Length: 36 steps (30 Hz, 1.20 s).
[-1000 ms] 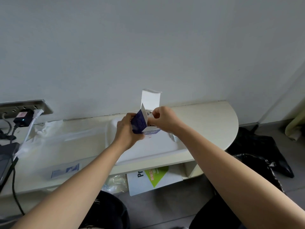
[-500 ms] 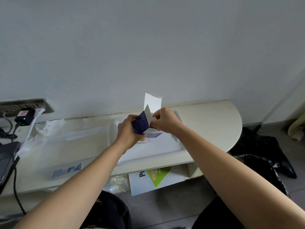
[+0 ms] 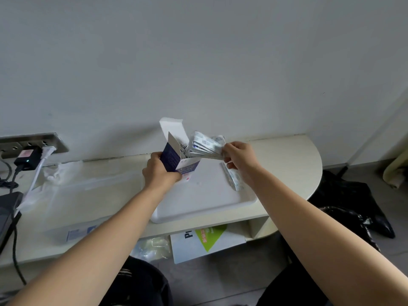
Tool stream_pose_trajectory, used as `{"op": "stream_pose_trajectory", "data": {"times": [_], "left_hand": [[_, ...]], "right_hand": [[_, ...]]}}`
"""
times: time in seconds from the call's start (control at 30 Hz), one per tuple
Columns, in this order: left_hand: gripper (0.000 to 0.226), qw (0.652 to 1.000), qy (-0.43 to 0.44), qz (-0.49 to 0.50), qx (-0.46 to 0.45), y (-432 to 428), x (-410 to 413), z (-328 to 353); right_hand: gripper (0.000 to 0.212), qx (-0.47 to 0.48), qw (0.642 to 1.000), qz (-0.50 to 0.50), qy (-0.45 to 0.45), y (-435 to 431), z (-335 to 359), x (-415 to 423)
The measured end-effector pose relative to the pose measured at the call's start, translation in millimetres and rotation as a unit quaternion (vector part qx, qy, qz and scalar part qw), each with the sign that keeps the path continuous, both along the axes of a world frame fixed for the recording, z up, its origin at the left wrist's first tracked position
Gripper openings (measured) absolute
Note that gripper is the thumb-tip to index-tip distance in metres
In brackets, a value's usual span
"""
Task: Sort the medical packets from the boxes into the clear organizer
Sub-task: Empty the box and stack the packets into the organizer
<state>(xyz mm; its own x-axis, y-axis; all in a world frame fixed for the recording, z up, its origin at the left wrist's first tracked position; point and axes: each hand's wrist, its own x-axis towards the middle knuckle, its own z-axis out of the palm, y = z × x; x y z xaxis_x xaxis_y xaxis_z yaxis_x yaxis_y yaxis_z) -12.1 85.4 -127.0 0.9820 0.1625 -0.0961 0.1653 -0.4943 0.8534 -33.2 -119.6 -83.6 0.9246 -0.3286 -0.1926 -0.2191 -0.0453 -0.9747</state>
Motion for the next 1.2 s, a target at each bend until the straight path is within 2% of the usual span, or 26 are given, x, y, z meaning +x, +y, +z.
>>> {"op": "stream_pose_trajectory", "data": {"times": [0.13,0.3,0.43,0.6,0.7,0.77,0.83,0.93,1.0,1.07,1.13,1.2], "left_hand": [[0.068,0.999,-0.018,0.028,-0.002,-1,0,-2],[0.066,0.994,-0.064,0.067,-0.062,-3,0,2],[0.067,0.984,-0.119,0.064,-0.12,-6,-1,12],[0.064,0.976,-0.138,0.022,-0.166,-7,1,16],[0.06,0.975,-0.132,-0.024,-0.178,-11,-5,18],[0.058,0.975,-0.123,-0.058,-0.177,-14,-9,17],[0.058,0.972,-0.098,-0.094,-0.191,-19,-11,14],[0.054,0.967,-0.05,-0.145,-0.202,-35,-17,14],[0.051,0.965,-0.035,-0.196,-0.169,-48,-21,16],[0.049,0.96,-0.026,-0.23,-0.155,-60,-22,18],[0.054,0.96,-0.022,-0.247,-0.126,-70,-19,15],[0.066,0.967,-0.019,-0.253,-0.031,-74,-14,10]], "right_hand": [[0.026,0.093,0.994,-0.05,0.041,-10,-19,-3],[0.027,0.069,0.991,-0.067,0.096,-25,-34,-6],[0.02,0.006,0.988,0.026,0.152,-19,-36,-14],[0.011,-0.08,0.971,0.146,0.174,7,-49,-22],[0.014,-0.142,0.962,0.173,0.155,9,-50,-23],[0.023,-0.186,0.966,0.144,0.104,2,-45,-22],[0.04,-0.157,0.981,0.109,0.017,-12,-40,-20],[0.065,-0.083,0.979,0.169,-0.077,-30,-30,-24],[0.059,-0.093,0.968,0.22,-0.076,-38,-22,-27],[0.05,-0.105,0.966,0.227,-0.064,-45,-20,-29],[0.051,-0.1,0.974,0.193,-0.058,-55,-22,-30],[0.056,-0.106,0.987,0.108,-0.054,-66,-27,-30]]}}
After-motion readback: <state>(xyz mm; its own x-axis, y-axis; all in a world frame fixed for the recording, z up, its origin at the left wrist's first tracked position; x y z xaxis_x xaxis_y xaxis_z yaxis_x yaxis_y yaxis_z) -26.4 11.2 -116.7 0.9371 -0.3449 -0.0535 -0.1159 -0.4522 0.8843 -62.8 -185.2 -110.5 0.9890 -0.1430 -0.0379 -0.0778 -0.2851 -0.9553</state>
